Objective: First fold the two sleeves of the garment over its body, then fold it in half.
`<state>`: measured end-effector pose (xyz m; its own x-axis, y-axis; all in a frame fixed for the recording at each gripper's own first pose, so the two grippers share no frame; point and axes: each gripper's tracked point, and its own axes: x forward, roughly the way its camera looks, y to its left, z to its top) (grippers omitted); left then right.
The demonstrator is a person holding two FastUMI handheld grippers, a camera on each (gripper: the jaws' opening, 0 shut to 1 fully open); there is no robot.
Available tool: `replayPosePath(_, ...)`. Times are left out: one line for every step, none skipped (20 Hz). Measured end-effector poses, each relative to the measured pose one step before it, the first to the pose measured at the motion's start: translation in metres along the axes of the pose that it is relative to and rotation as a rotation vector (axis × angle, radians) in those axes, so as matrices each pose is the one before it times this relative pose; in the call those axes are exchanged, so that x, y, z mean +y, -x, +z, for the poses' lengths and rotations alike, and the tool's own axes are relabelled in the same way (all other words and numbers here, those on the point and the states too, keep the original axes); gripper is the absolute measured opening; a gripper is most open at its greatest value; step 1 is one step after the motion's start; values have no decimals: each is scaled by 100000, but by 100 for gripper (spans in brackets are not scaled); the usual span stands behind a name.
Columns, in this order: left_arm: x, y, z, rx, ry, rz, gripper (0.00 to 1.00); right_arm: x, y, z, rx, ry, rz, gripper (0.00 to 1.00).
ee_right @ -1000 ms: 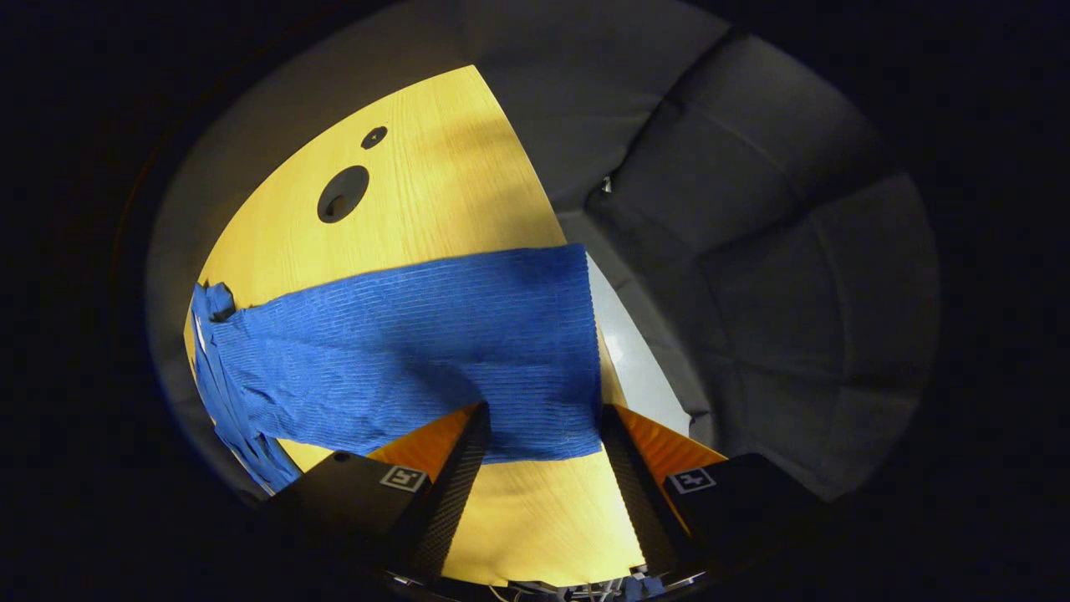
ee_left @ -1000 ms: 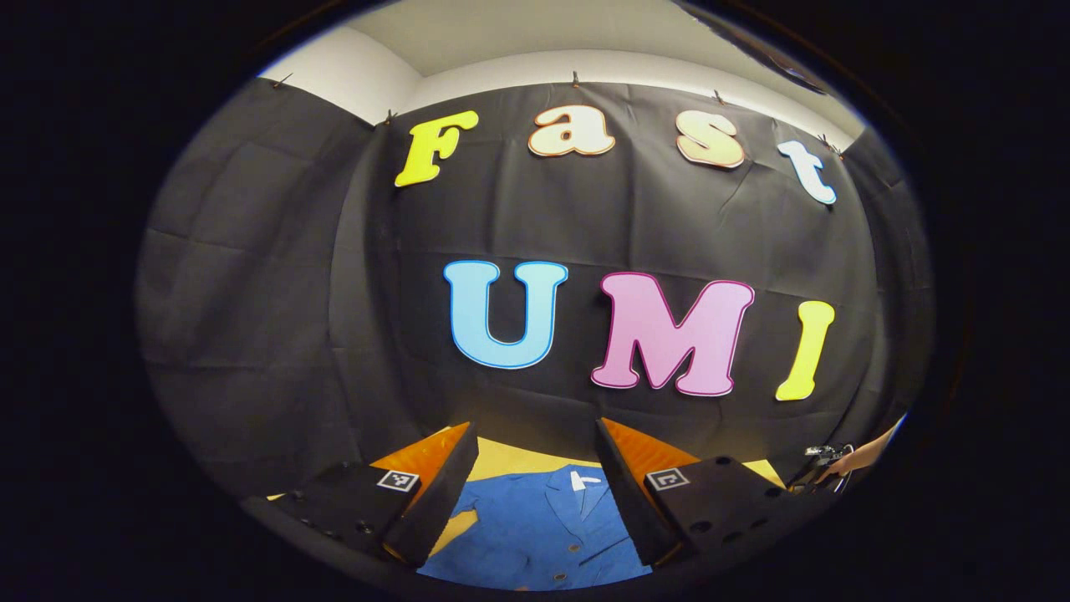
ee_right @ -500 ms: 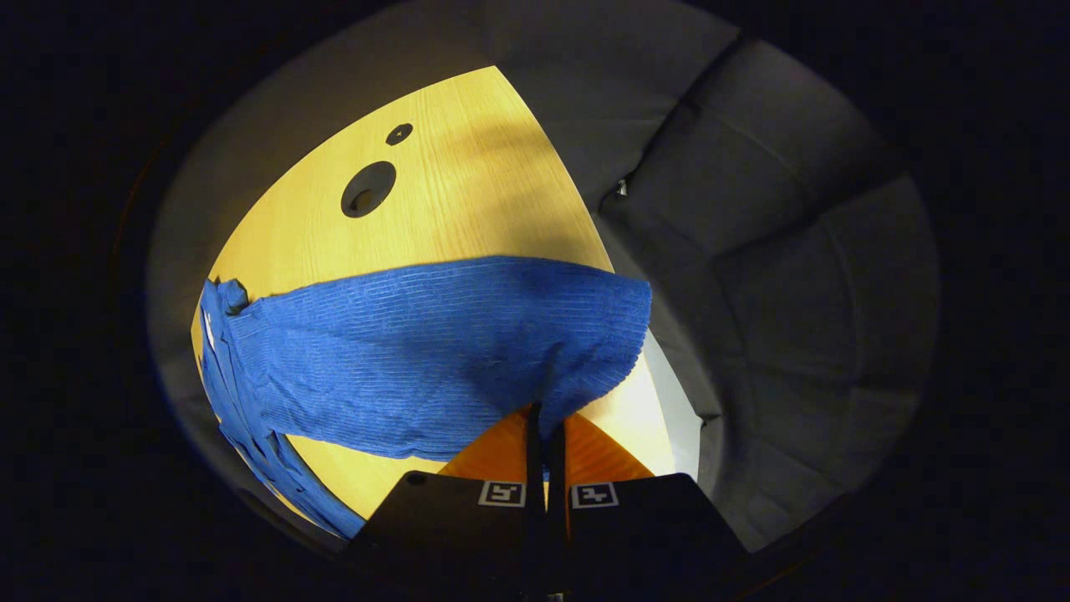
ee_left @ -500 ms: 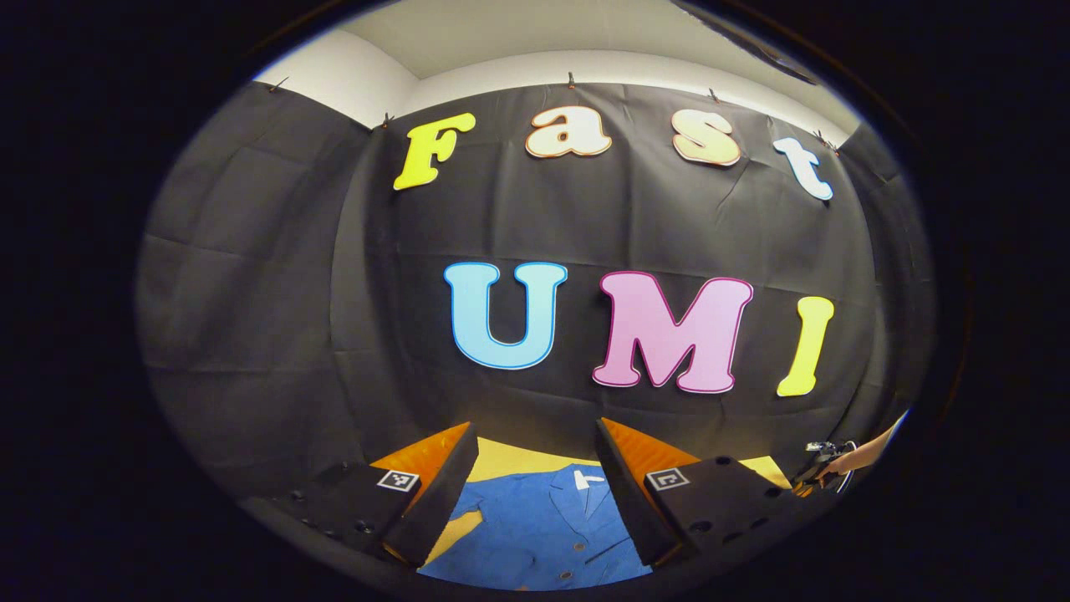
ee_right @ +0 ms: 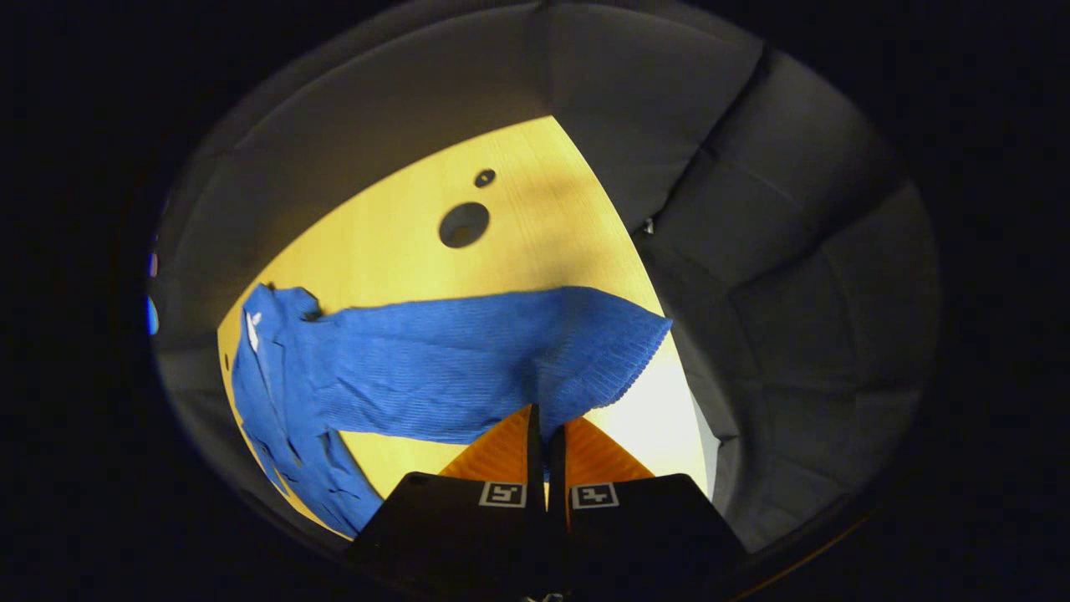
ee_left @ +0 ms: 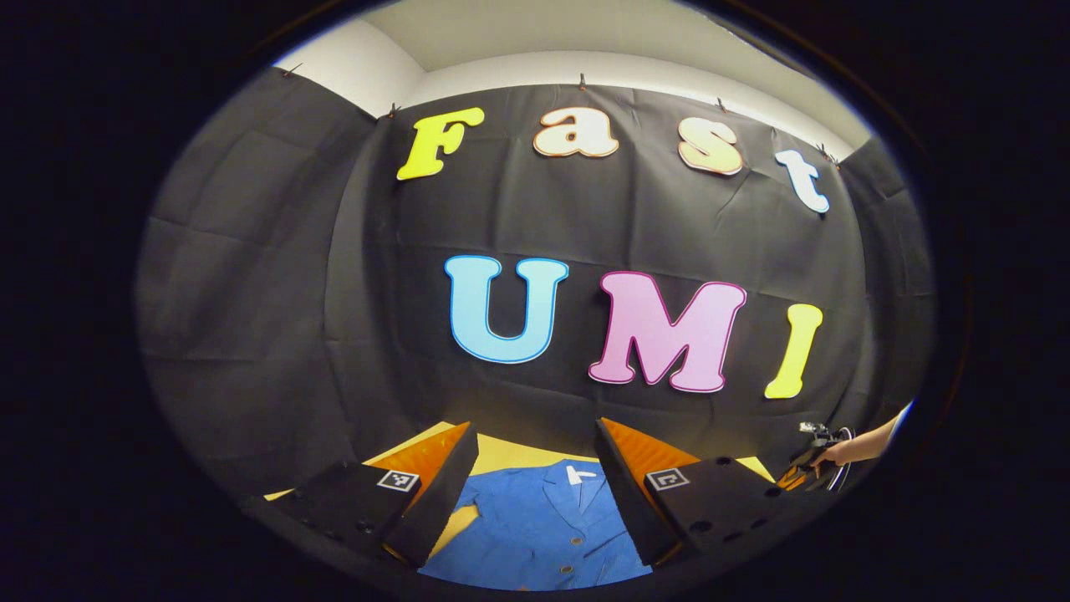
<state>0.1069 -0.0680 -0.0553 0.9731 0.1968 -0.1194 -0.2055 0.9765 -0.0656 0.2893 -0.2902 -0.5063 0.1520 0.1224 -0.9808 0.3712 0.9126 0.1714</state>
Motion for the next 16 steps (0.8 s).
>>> replayPosePath(480,171,3,-90,602,-1885,81,1841,1589,152,-2724,-1915,4196,5)
replayPosePath(734,289,-54,-152,984,-1508,81,1903,1506,212,-2387,-1747,3893,5)
replayPosePath(973,313,79,58,952,-908,81,2101,1312,151,-2866,-626,2699,5)
replayPosePath(1251,426,-29,-130,760,-31,81,2002,1284,579,-3807,65,1908,5)
replayPosePath(1523,397,133,-342,573,662,81,2315,1241,612,-4035,102,2325,5)
replayPosePath(1563,324,0,-122,579,1002,81,2732,1014,458,-3120,-5,3214,5)
replayPosePath(1454,392,-166,691,407,6,81,2891,880,178,-2550,-236,3580,5)
replayPosePath(1114,546,-581,1300,116,-1010,78,3167,695,366,-2463,178,4001,4)
replayPosePath(1366,484,-383,856,10,70,81,3462,821,537,-2974,658,3856,5)
replayPosePath(1849,176,-184,452,27,1506,81,3183,403,226,-1470,-46,3336,4)
replayPosePath(1694,219,-253,523,355,1545,81,3547,150,23,-1137,-1602,3746,4)
replayPosePath(1406,153,-385,463,1092,1745,81,3477,-487,-482,-37,-1779,4189,4)
replayPosePath(1521,158,-197,579,1726,1994,81,3818,-1330,-937,946,-1401,4471,4)
replayPosePath(1423,176,-433,802,1776,2043,81,2958,-1617,-1396,1598,26,3135,4)
replayPosePath(1510,301,-317,967,1345,2454,81,2421,-1633,-1838,1982,864,3001,4)
replayPosePath(1468,353,-417,973,686,2672,81,2379,-2158,-2128,2794,1579,2353,4)
